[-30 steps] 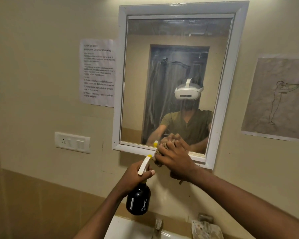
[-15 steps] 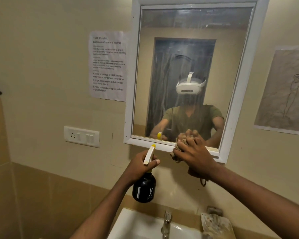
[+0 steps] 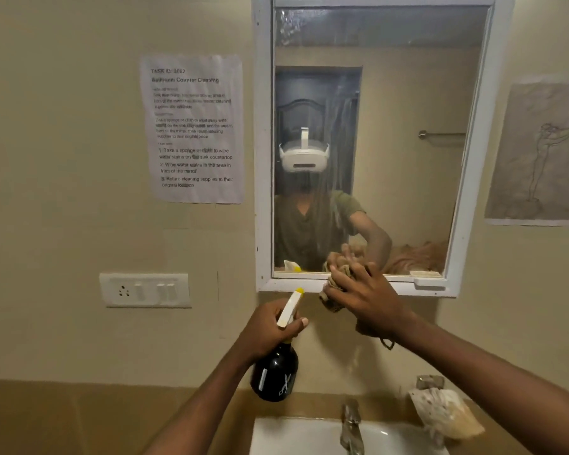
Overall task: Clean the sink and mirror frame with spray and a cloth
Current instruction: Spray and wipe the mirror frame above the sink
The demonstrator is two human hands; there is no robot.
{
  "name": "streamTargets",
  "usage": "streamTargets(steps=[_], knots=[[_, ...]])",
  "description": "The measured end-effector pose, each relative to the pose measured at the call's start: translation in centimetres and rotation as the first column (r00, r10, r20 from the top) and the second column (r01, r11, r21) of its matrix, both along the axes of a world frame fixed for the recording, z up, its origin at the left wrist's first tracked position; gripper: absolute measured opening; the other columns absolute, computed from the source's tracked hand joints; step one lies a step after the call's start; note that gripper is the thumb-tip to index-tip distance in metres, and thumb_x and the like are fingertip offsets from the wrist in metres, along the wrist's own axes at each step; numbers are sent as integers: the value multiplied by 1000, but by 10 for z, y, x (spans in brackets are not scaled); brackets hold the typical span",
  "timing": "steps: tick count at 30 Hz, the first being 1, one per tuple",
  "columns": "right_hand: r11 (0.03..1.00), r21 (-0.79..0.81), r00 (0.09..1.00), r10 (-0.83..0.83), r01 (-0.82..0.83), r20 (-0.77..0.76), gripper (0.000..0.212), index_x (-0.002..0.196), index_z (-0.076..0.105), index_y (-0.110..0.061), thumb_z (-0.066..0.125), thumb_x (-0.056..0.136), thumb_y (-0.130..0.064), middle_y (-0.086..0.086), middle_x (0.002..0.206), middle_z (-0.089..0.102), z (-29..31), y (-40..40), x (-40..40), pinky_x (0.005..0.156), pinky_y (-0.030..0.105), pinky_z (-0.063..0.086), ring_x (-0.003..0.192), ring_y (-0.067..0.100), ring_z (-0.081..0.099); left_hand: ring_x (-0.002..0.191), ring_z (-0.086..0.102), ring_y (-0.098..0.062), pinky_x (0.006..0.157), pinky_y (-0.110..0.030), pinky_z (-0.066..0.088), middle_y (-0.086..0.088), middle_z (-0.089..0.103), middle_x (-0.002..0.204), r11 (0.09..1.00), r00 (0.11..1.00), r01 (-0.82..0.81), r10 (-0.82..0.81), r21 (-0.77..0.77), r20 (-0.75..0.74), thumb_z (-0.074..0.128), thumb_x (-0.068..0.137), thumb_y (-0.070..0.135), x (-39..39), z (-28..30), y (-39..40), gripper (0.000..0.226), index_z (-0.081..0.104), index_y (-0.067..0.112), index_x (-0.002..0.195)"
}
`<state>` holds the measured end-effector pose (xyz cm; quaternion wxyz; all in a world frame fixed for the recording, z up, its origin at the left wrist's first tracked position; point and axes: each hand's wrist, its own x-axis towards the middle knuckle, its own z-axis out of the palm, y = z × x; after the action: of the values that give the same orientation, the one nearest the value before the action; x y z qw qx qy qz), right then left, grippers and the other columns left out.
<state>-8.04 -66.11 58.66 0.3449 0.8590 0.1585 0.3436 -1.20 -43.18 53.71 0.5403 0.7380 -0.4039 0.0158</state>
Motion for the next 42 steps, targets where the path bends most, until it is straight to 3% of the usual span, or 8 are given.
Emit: streamTargets(steps=[4, 8, 13, 19, 23, 33, 38, 42], knots=[[995, -4, 993, 101, -101, 67, 42, 112, 59, -19, 35, 79, -10, 9, 116, 59, 5, 37, 12, 85, 47, 35, 97, 31, 51, 61, 55, -8, 61, -20, 44, 6, 62, 70, 1000, 1000, 28, -29, 13, 9, 70, 77, 37, 10, -3, 11, 25, 62, 14, 85], [994, -6, 994, 111, -111, 7, 65, 116, 54, -18, 64, 53, -10, 8, 117, 54, 3, 54, 30, 88, 54, 39, 98, 32, 48, 63, 56, -6, 63, -22, 45, 5, 63, 71, 1000, 999, -14, 14, 1, 31, 68, 72, 46, 16, -1, 25, 26, 63, 22, 81], [990, -23, 990, 142, -142, 21, 62, 114, 55, -19, 58, 52, -10, 4, 109, 57, -5, 45, 23, 79, 43, 36, 91, 27, 46, 59, 51, -9, 59, -24, 42, -5, 60, 67, 999, 999, -31, 31, -14, 39, 66, 73, 46, 20, -5, 58, 36, 60, 11, 79], [973, 152, 985, 169, -173, 39, 65, 114, 56, -19, 65, 50, -14, 5, 112, 54, -10, 109, 53, 90, 54, 40, 99, 30, 47, 64, 57, -17, 64, -31, 46, -12, 65, 73, 996, 996, -84, 86, -41, 27, 67, 74, 45, 30, 3, 80, 36, 61, 9, 81], [970, 214, 993, 116, -115, 7, 75, 116, 54, -19, 73, 43, -14, 6, 115, 53, -16, 113, 50, 94, 58, 39, 105, 35, 49, 60, 52, -2, 59, -15, 41, 10, 62, 68, 998, 999, -28, 29, -49, 13, 69, 80, 30, 27, 20, 81, 19, 63, 14, 86], [947, 310, 997, 77, -82, 28, 68, 122, 52, -20, 74, 57, -15, 4, 112, 54, -24, 115, 56, 102, 58, 30, 111, 39, 46, 63, 60, -3, 61, -12, 44, -1, 68, 73, 998, 994, -41, 45, -41, 99, 69, 83, 28, 31, 65, 72, 20, 63, 9, 83], [838, 508, 965, 80, -201, 250, 37, 112, 57, -23, 65, 76, -16, 1, 108, 58, 2, 135, 63, 90, 48, 37, 100, 29, 50, 66, 64, -11, 61, -16, 48, -2, 67, 68, 995, 998, -22, 27, -101, 48, 67, 89, 19, 31, 82, 71, 14, 63, 12, 78], [774, 564, 929, 84, -289, 360, 24, 110, 57, -21, 46, 89, -22, 2, 108, 60, 13, 141, 65, 78, 44, 40, 94, 29, 51, 70, 65, -8, 64, -15, 48, 0, 69, 74, 995, 995, 98, -98, 8, -22, 65, 82, 28, 29, 108, 73, 18, 67, 11, 89]])
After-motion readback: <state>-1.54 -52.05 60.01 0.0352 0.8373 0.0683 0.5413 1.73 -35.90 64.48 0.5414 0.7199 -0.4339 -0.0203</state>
